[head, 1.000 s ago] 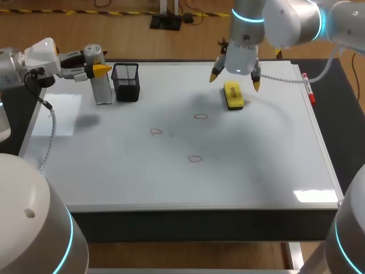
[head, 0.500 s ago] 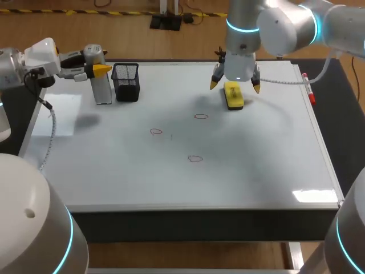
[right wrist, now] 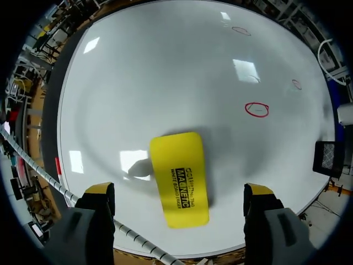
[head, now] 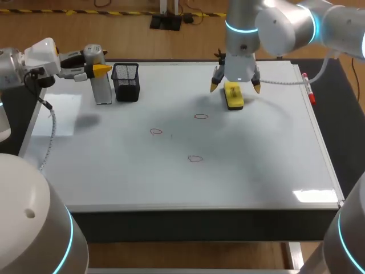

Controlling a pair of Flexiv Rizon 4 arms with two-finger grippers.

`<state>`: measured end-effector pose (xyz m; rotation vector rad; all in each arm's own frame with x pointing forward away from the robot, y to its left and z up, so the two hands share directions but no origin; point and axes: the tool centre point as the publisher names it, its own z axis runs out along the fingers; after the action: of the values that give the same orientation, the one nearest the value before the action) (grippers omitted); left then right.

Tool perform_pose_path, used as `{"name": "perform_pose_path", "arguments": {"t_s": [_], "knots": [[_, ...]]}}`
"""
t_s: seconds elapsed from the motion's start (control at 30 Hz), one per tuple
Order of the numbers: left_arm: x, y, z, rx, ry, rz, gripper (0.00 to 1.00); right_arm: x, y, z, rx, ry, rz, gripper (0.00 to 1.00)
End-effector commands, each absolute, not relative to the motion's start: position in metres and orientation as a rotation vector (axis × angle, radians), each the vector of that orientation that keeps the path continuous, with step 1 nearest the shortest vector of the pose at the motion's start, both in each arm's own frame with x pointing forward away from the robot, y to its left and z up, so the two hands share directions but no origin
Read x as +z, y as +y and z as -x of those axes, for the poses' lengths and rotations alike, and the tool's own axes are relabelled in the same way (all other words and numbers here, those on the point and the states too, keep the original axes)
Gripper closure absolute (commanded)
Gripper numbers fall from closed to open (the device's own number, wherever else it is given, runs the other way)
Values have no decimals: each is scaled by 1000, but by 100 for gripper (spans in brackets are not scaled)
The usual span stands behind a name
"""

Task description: Pick up the inspection probe, press it on each red-marked spot on the whiteboard one by one, put down the probe, pick up the eraser, and wipe off all the red marks.

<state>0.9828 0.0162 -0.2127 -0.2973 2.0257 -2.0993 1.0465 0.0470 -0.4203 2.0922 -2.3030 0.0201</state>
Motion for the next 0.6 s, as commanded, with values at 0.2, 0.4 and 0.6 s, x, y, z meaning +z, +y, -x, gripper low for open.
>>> {"name": "perform_pose_path", "arguments": {"t_s": [0.2, 0.4, 0.6], "knots": [[-212, 16, -982, -2099, 2023, 298, 100, -419, 48, -1045, 17, -2288, -2096, 100], [-212, 16, -982, -2099, 2023, 298, 100, -401, 43, -1045, 50, -2324, -2092, 100], [-212, 16, -982, -2099, 2023, 298, 100, -392, 28, -1047, 32, -2397, -2010, 100]]}}
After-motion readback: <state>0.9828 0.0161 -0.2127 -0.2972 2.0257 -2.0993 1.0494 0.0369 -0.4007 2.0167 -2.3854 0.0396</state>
